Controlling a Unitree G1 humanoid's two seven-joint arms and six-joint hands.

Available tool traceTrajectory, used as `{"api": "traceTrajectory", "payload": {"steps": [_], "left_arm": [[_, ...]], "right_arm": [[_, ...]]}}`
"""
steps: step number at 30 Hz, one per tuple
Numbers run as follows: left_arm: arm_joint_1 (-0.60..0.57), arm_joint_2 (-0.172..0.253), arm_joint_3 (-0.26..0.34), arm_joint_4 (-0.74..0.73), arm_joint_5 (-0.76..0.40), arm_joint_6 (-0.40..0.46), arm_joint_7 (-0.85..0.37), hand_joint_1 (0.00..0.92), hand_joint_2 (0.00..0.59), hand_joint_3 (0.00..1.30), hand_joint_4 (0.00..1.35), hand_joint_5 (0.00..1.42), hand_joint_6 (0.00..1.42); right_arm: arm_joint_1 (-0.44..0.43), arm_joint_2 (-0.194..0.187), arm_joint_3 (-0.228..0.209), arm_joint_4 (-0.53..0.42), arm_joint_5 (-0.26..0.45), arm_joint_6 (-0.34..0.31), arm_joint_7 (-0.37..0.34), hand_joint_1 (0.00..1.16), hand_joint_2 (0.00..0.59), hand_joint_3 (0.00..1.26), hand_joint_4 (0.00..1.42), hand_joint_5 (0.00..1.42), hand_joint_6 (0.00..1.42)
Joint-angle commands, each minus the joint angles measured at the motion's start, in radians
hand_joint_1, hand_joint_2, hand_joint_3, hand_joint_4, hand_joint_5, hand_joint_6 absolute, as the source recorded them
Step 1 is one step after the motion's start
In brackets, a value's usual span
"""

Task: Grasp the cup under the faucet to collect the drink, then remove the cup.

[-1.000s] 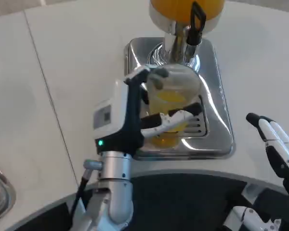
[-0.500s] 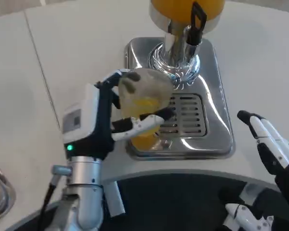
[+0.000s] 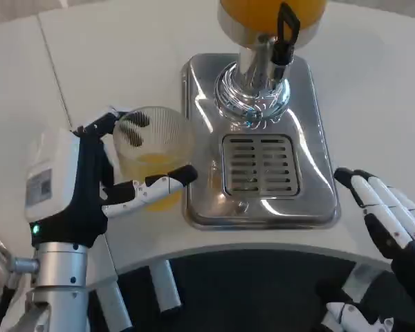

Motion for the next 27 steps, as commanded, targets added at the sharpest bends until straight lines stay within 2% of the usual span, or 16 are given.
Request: {"api": "traceTrajectory", "payload": {"steps": [1, 5, 9, 15, 18, 21, 24, 27], "left_arm": [[0.018, -0.021, 0.005, -0.050, -0.017, -0.033, -0.008, 0.834, 0.000, 1.12, 1.07, 1.30, 1.42], [0.051, -0.013, 0.030, -0.110, -0.048, -0.045, -0.043, 0.839, 0.000, 1.12, 1.07, 1.30, 1.42], [0.097, -0.009, 0.068, -0.189, -0.089, -0.055, -0.086, 0.841, 0.000, 1.13, 1.07, 1.30, 1.42], [0.187, 0.001, 0.112, -0.307, -0.126, -0.084, -0.144, 0.843, 0.000, 1.13, 1.07, 1.30, 1.42], [0.252, 0.008, 0.132, -0.370, -0.138, -0.113, -0.173, 0.843, 0.000, 1.13, 1.07, 1.30, 1.42], [0.301, 0.008, 0.151, -0.418, -0.152, -0.135, -0.198, 0.843, 0.000, 1.13, 1.07, 1.30, 1.42], [0.355, 0.008, 0.173, -0.471, -0.165, -0.166, -0.224, 0.843, 0.000, 1.13, 1.06, 1.30, 1.42], [0.422, -0.004, 0.185, -0.523, -0.177, -0.192, -0.243, 0.843, 0.000, 1.13, 1.06, 1.30, 1.42]], "right_arm": [[0.012, -0.012, 0.019, -0.012, -0.005, 0.009, -0.017, 0.34, 0.422, 0.00, 0.00, 0.05, 0.15], [0.023, -0.036, 0.015, -0.011, -0.017, -0.010, -0.030, 0.34, 0.428, 0.00, 0.00, 0.04, 0.12], [0.022, -0.087, -0.007, -0.003, -0.029, -0.029, -0.029, 0.32, 0.438, 0.00, 0.00, 0.01, 0.10], [0.024, -0.144, -0.033, 0.015, -0.027, -0.064, -0.048, 0.30, 0.442, 0.00, 0.00, 0.00, 0.07], [0.026, -0.179, -0.053, 0.026, -0.027, -0.110, -0.072, 0.29, 0.450, 0.00, 0.00, 0.00, 0.02], [0.028, -0.198, -0.070, 0.047, -0.025, -0.145, -0.100, 0.27, 0.467, 0.00, 0.00, 0.00, 0.00], [0.032, -0.210, -0.089, 0.079, -0.014, -0.189, -0.144, 0.22, 0.532, 0.00, 0.00, 0.00, 0.00], [0.045, -0.229, -0.108, 0.112, 0.008, -0.254, -0.197, 0.19, 0.552, 0.00, 0.00, 0.00, 0.00]]}}
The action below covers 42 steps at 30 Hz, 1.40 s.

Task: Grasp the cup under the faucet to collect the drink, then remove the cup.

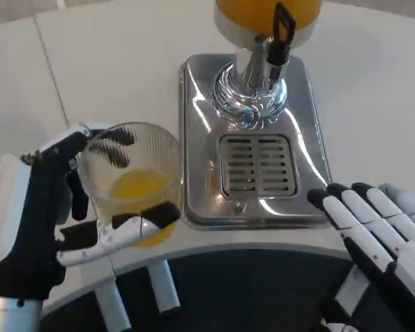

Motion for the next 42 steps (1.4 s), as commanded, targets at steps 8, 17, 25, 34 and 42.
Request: {"api": "traceTrajectory", "payload": {"steps": [8, 17, 25, 34, 42], "left_arm": [[0.194, -0.021, 0.002, -0.184, -0.040, -0.155, -0.088, 0.843, 0.000, 1.13, 1.06, 1.30, 1.42], [0.256, -0.054, -0.035, -0.224, -0.044, -0.216, -0.152, 0.843, 0.000, 1.13, 1.06, 1.29, 1.42], [0.242, -0.077, -0.055, -0.211, -0.032, -0.234, -0.169, 0.843, 0.000, 1.13, 1.04, 1.29, 1.42], [0.197, -0.092, -0.084, -0.197, -0.022, -0.222, -0.196, 0.843, 0.000, 1.13, 1.04, 1.29, 1.42], [0.193, -0.101, -0.088, -0.190, -0.010, -0.225, -0.193, 0.843, 0.000, 1.13, 1.04, 1.29, 1.42]], "right_arm": [[0.093, -0.021, -0.070, 0.043, 0.091, -0.186, -0.133, 0.14, 0.563, 0.00, 0.00, 0.00, 0.00], [0.169, -0.005, -0.129, 0.028, 0.183, -0.265, -0.144, 0.10, 0.568, 0.00, 0.00, 0.00, 0.00], [0.167, 0.014, -0.084, 0.005, 0.157, -0.263, -0.106, 0.09, 0.567, 0.00, 0.00, 0.00, 0.00], [0.152, 0.038, -0.041, -0.002, 0.145, -0.249, -0.094, 0.08, 0.566, 0.00, 0.00, 0.00, 0.00], [0.149, 0.050, -0.016, -0.003, 0.128, -0.241, -0.094, 0.07, 0.570, 0.00, 0.00, 0.00, 0.00]]}}
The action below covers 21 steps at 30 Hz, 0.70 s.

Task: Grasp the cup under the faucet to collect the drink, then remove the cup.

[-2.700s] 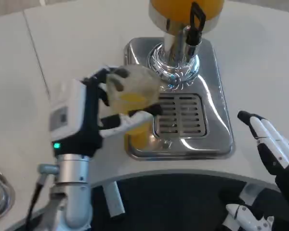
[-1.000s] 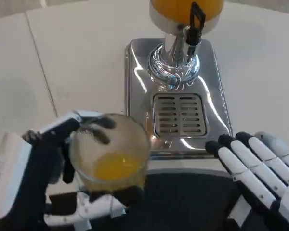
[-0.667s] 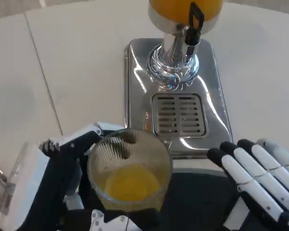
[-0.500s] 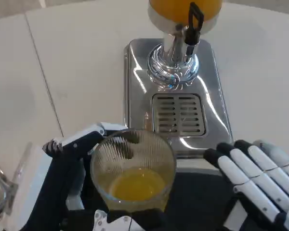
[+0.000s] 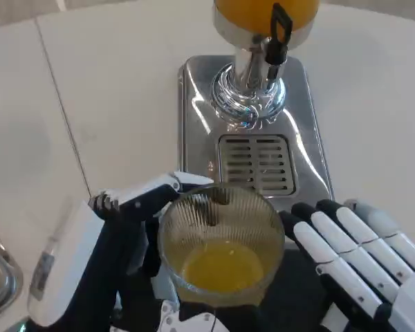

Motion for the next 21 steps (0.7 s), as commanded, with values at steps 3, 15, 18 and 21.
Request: {"api": "traceTrajectory", "payload": {"steps": [3, 15, 18, 21], "left_arm": [[-0.004, -0.013, -0.002, 0.002, -0.012, -0.025, 0.003, 0.843, 0.000, 1.13, 1.04, 1.29, 1.42], [-0.008, -0.025, 0.011, -0.001, -0.001, -0.035, 0.011, 0.841, 0.000, 1.13, 1.04, 1.29, 1.42], [-0.013, -0.027, 0.018, 0.000, 0.006, -0.040, 0.016, 0.840, 0.000, 1.13, 1.04, 1.29, 1.42], [-0.014, -0.033, 0.018, 0.003, 0.006, -0.035, 0.012, 0.839, 0.000, 1.13, 1.04, 1.29, 1.42]], "right_arm": [[0.010, 0.009, 0.008, -0.009, -0.011, 0.007, 0.008, 0.07, 0.571, 0.00, 0.00, 0.00, 0.00], [0.008, 0.017, 0.025, -0.021, -0.026, 0.024, 0.028, 0.05, 0.571, 0.00, 0.00, 0.00, 0.00], [0.003, 0.017, 0.033, -0.024, -0.030, 0.034, 0.030, 0.05, 0.571, 0.00, 0.00, 0.00, 0.00], [0.000, 0.021, 0.040, -0.026, -0.033, 0.044, 0.031, 0.05, 0.571, 0.00, 0.00, 0.00, 0.00]]}}
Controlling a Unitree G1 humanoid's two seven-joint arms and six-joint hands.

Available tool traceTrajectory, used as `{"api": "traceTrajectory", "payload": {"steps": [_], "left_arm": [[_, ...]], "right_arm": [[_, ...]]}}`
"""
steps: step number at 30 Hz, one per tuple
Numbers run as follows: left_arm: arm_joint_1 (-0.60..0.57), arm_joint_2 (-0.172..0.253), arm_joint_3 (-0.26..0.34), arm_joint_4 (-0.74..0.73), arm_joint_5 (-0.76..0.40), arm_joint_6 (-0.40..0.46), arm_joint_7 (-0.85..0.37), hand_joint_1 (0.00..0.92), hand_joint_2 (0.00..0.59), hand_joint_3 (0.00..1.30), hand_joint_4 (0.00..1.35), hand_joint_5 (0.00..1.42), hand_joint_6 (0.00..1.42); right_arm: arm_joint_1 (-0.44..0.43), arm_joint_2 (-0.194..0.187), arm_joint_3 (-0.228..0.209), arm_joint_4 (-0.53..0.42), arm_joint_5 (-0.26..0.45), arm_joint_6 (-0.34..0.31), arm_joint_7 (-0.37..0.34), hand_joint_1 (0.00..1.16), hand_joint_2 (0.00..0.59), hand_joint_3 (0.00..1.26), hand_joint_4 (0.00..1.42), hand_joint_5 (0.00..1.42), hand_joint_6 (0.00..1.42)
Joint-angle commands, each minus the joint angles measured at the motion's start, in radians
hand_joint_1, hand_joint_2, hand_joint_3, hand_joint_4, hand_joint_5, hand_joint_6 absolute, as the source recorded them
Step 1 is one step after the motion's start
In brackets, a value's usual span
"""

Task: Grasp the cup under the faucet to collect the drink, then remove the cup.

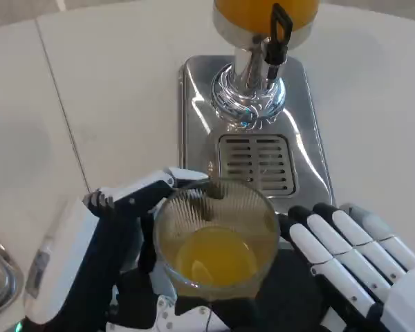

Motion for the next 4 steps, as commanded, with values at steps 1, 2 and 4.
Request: {"api": "traceTrajectory", "payload": {"steps": [1, 2, 4], "left_arm": [[-0.008, -0.012, -0.004, -0.004, 0.003, -0.030, 0.011, 0.839, 0.000, 1.13, 1.04, 1.29, 1.42], [-0.010, -0.012, -0.003, -0.003, 0.010, -0.035, 0.013, 0.839, 0.000, 1.13, 1.04, 1.29, 1.42], [-0.014, -0.012, -0.003, -0.002, 0.019, -0.039, 0.013, 0.839, 0.000, 1.13, 1.04, 1.29, 1.42]], "right_arm": [[0.000, 0.003, 0.008, -0.017, -0.005, 0.020, 0.010, 0.05, 0.571, 0.00, 0.00, 0.00, 0.00], [0.000, 0.002, 0.009, -0.018, -0.006, 0.022, 0.010, 0.04, 0.571, 0.00, 0.00, 0.00, 0.00], [0.001, 0.003, 0.012, -0.018, -0.008, 0.026, 0.009, 0.04, 0.571, 0.00, 0.00, 0.00, 0.00]]}}
